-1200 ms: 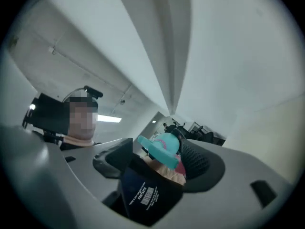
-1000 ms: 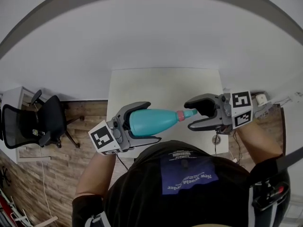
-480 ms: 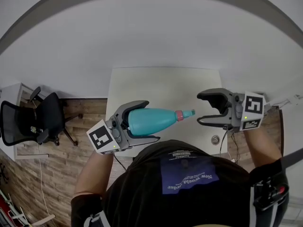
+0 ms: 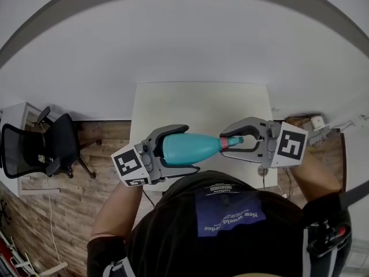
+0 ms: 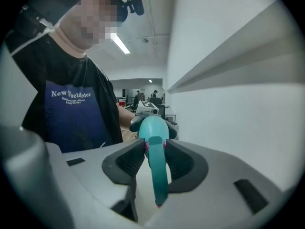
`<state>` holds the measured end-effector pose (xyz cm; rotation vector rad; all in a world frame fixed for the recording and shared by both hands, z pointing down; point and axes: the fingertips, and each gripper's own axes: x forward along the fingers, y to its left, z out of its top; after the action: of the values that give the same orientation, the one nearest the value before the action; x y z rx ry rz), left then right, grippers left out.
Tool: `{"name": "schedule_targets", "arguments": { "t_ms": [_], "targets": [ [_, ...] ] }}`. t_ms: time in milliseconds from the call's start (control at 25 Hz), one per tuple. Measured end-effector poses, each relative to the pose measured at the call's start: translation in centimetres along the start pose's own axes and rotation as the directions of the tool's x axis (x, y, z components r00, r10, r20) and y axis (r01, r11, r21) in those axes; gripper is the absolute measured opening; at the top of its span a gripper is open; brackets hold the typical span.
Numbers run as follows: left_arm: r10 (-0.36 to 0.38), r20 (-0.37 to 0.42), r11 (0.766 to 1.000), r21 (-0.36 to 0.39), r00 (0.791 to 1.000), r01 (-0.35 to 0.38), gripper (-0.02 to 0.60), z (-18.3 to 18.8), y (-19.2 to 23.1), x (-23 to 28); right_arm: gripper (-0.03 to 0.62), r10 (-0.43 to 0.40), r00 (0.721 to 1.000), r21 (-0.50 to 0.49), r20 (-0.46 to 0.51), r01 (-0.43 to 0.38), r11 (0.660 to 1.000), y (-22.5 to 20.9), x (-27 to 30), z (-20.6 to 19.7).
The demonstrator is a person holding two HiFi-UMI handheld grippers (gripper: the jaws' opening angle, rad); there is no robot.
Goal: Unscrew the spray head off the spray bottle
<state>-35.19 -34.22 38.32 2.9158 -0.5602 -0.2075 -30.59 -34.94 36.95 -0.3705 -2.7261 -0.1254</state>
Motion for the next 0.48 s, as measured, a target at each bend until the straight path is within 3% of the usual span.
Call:
{"name": "schedule_targets", "arguments": {
  "t_ms": [120, 240, 360, 480],
  "targets": [
    [-0.01, 0.006, 0.998, -0.069, 1.0, 0.01, 0.474, -0.4, -0.1, -0.1, 0.127, 0.01, 0.998, -0.084, -0.056, -0.015, 0.996, 0.5, 0.1, -0.5],
    [-0.043, 0.039, 0.982, -0.183, 0.998, 0.049, 0.474, -0.6, 0.0, -0.6, 0.126, -0.005, 0.993, -0.199, -0.115, -0.018, 0.98, 1.0, 0.3, -0.6],
    [-0.081, 0.08, 0.944, -0.313, 0.994, 0.102, 0.474, -0.8, 0.0, -0.9, 0.126, -0.033, 0.992, -0.368, -0.118, -0.013, 0.93, 1.4, 0.5, 0.1],
    [-0.121, 0.113, 0.883, -0.442, 0.986, 0.158, 0.474, -1.3, 0.0, -1.1, 0.126, -0.05, 0.988, -0.506, -0.145, -0.031, 0.862, 1.9, 0.7, 0.1]
  ]
}}
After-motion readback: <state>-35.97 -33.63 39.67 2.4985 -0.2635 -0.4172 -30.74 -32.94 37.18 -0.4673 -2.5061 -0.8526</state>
